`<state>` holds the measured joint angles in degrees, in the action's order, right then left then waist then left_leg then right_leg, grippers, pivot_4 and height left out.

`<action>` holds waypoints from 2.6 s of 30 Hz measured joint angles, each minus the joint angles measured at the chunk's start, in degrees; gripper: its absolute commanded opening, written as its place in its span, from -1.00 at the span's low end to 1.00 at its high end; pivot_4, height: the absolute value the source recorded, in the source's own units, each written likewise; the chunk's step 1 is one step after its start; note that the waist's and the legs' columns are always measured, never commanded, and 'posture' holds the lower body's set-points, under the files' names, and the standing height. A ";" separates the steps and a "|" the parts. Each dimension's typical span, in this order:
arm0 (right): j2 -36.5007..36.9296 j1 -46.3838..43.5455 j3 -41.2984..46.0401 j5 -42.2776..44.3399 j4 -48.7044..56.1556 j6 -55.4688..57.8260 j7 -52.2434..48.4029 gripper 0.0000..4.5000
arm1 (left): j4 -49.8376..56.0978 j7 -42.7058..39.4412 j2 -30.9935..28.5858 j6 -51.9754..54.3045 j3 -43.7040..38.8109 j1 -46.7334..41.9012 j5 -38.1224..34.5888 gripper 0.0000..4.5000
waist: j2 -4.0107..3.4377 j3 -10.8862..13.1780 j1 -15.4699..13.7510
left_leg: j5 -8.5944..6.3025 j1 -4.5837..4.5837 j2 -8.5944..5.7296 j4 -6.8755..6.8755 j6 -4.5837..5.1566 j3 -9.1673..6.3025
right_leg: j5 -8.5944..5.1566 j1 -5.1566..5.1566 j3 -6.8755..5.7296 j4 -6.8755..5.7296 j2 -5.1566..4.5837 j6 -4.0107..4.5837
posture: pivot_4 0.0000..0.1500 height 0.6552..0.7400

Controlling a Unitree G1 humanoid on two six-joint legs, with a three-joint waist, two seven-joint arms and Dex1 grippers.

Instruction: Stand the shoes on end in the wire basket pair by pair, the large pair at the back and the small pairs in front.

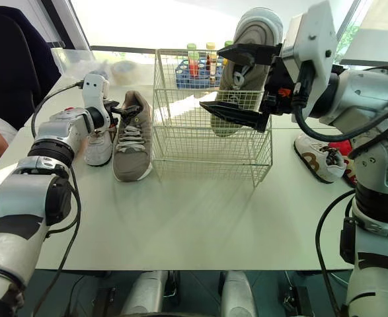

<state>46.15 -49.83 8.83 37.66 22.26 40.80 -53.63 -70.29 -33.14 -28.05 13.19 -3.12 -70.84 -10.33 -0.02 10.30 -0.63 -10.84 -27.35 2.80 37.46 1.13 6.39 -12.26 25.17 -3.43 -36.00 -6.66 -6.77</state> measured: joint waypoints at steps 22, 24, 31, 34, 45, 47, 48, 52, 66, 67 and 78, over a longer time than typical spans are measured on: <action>2.24 0.01 -1.34 -1.40 -0.22 -1.28 1.05 1.00 | -3.34 8.45 2.71 0.72 -11.57 -3.32 -1.64 -0.99 | 0.26 0.12 -0.10 | -0.07 -0.15 0.02 0.22 0.11 -0.06 | 0.00 0.02 -0.04 -0.04 -0.01 -0.01 | 1.00 1.00; 2.26 0.01 -1.36 -1.39 -0.23 -1.28 1.04 1.00 | 0.14 9.60 2.77 -1.75 -14.30 -5.12 -3.91 -0.99 | 0.59 0.33 -0.12 | -0.07 -0.17 0.02 0.23 0.11 -0.07 | 0.00 0.02 -0.05 -0.03 -0.02 -0.01 | 1.00 1.00; 2.35 -0.02 -1.80 -1.74 -1.16 -1.44 0.96 1.00 | 23.16 13.37 3.18 -9.10 -18.45 -14.60 -9.17 -0.99 | 0.88 0.50 -0.03 | -0.13 -0.17 0.01 0.22 0.20 0.06 | 0.01 -0.02 -0.04 0.07 -0.06 -0.03 | 1.00 1.00; 2.35 -0.11 -2.10 -2.26 -1.31 -1.84 0.96 1.00 | 27.45 13.63 4.00 -15.77 -18.02 -17.53 -8.93 -0.99 | 0.87 0.50 -0.06 | -0.12 -0.07 0.01 0.22 0.18 0.06 | 0.01 -0.08 -0.05 0.02 -0.05 -0.03 | 1.00 1.00; 2.29 -0.18 -2.30 -2.57 -0.08 -1.62 2.82 1.00 | 15.55 19.19 21.55 -57.01 -12.54 -19.61 0.33 -0.99 | 0.87 0.49 -0.60 | -0.30 -0.12 0.01 0.55 0.47 0.00 | 0.06 -0.53 -0.15 0.69 -0.06 -0.04 | 1.00 1.00; 2.30 -0.09 -2.28 -2.49 0.50 -1.11 3.45 1.00 | 11.64 20.12 23.03 -62.39 -10.96 -19.58 2.52 -0.99 | 0.87 0.49 -0.41 | -0.32 -0.13 0.01 0.52 0.51 0.01 | 0.07 -0.50 -0.15 0.69 -0.06 -0.05 | 1.00 1.00; 2.32 0.03 -2.21 -2.47 0.75 -0.94 3.80 1.00 | 10.02 20.83 23.45 -64.52 -10.58 -19.56 3.45 -0.99 | 0.87 0.49 -0.18 | -0.32 -0.13 0.01 0.51 0.51 0.01 | 0.07 -0.49 -0.15 0.69 -0.06 -0.06 | 1.00 1.00; 2.84 0.78 -1.15 -1.57 2.79 0.93 5.43 1.00 | 3.97 26.88 24.03 -73.37 -8.10 -18.78 9.99 -0.99 | 0.86 0.49 -0.08 | -0.32 -0.11 0.03 0.45 0.52 0.00 | 0.07 -0.43 -0.15 0.63 -0.06 -0.06 | 1.00 1.00; 5.48 1.67 0.89 2.24 7.83 6.48 9.26 1.00 | -1.50 55.18 23.23 -78.60 2.01 -15.83 31.09 -0.99 | 0.83 0.47 -0.21 | -0.37 -0.12 0.02 0.48 0.57 -0.03 | 0.07 -0.45 -0.15 0.65 -0.13 -0.05 | 1.00 1.00; 5.60 1.67 0.90 2.53 7.92 6.64 9.37 1.00 | -1.50 56.32 23.23 -78.48 2.49 -15.82 31.64 -0.99 | 0.83 0.47 -0.21 | -0.37 -0.12 0.02 0.48 0.57 -0.04 | 0.06 -0.45 -0.15 0.65 -0.13 -0.04 | 1.00 1.00; 6.71 1.67 0.90 4.23 8.58 7.39 10.54 1.00 | 0.08 66.46 23.16 -77.61 9.26 -14.03 38.54 -0.99 | 0.76 0.23 -0.22 | -0.38 0.00 0.04 0.55 0.57 -0.18 | -0.04 -0.60 -0.15 0.66 -0.16 0.16 | 1.00 1.00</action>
<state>52.85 -48.16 9.72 41.89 30.84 48.19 -43.10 -70.20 33.32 -4.89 -64.42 6.14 -84.87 28.21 0.75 10.53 -0.85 -11.22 -27.35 2.84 38.01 1.70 6.21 -12.30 24.57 -3.57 -35.34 -6.82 -6.61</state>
